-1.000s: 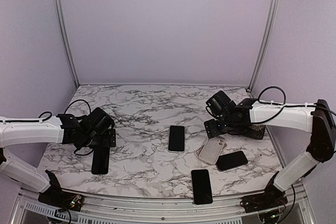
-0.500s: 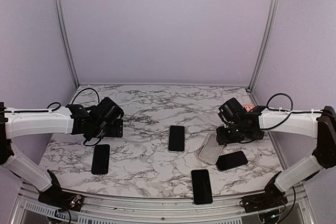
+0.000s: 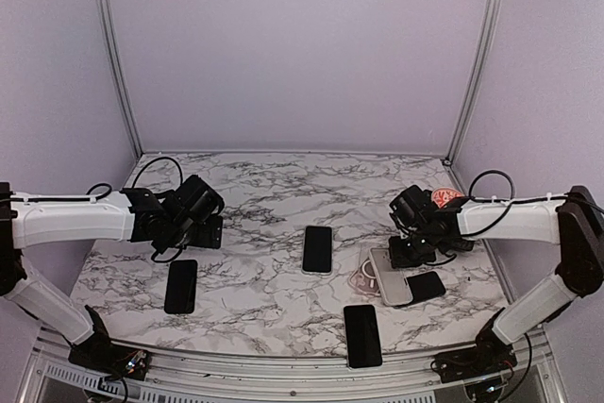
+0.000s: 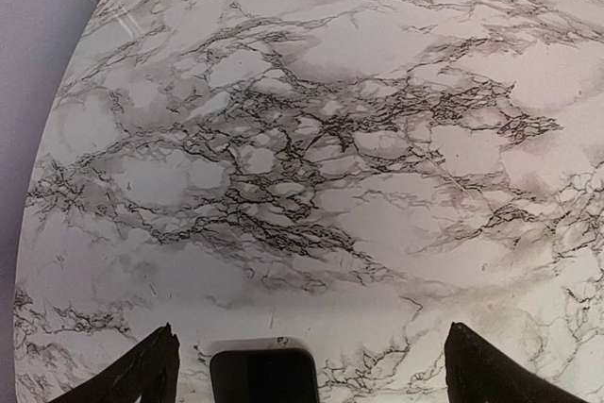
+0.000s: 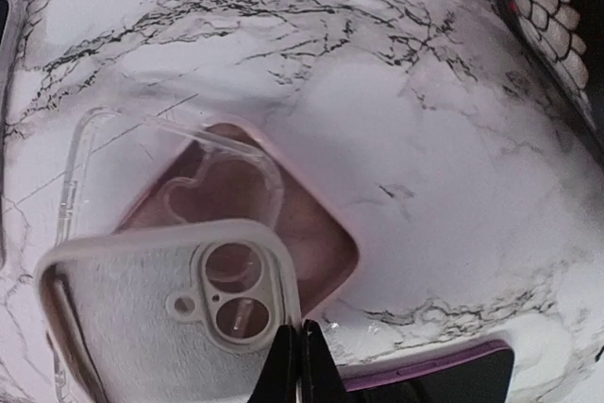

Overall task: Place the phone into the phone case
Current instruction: Pick up the phone case from the phone case, then place the phone case at the center of the board.

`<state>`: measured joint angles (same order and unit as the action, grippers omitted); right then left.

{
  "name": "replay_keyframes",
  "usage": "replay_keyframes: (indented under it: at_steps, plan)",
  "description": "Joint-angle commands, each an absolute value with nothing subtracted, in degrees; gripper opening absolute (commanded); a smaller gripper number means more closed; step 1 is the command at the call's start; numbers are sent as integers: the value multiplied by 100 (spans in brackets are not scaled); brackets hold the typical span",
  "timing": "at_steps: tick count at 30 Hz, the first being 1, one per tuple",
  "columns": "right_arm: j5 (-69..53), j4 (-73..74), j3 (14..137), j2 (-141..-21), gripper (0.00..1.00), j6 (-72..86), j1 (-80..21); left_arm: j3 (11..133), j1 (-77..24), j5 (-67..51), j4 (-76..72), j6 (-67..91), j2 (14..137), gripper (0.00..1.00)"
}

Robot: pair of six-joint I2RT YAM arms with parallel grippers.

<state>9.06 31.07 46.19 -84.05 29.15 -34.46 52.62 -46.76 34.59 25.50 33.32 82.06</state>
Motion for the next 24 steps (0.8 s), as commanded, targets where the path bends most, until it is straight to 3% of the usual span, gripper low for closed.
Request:
replay_keyframes:
  at_steps: [1, 10, 15, 24]
  plan:
    - [955, 3285, 4737, -8407, 0, 2932, -3423, 5306, -4673, 3570, 2398, 3240, 8133, 99]
    - [1064, 3610, 5727, -8288, 0, 2728, -3483, 4955, -4666, 3661, 2241, 3141, 7829, 99]
    - [1222, 3485, 6434, -8393, 0, 2995, -4085, 4548, -4664, 3722, 2060, 3169, 7515, 99]
    - [893, 3091, 7976, -10454, 0, 3657, -5661, 3960, -4667, 3514, 1803, 3249, 7111, 99]
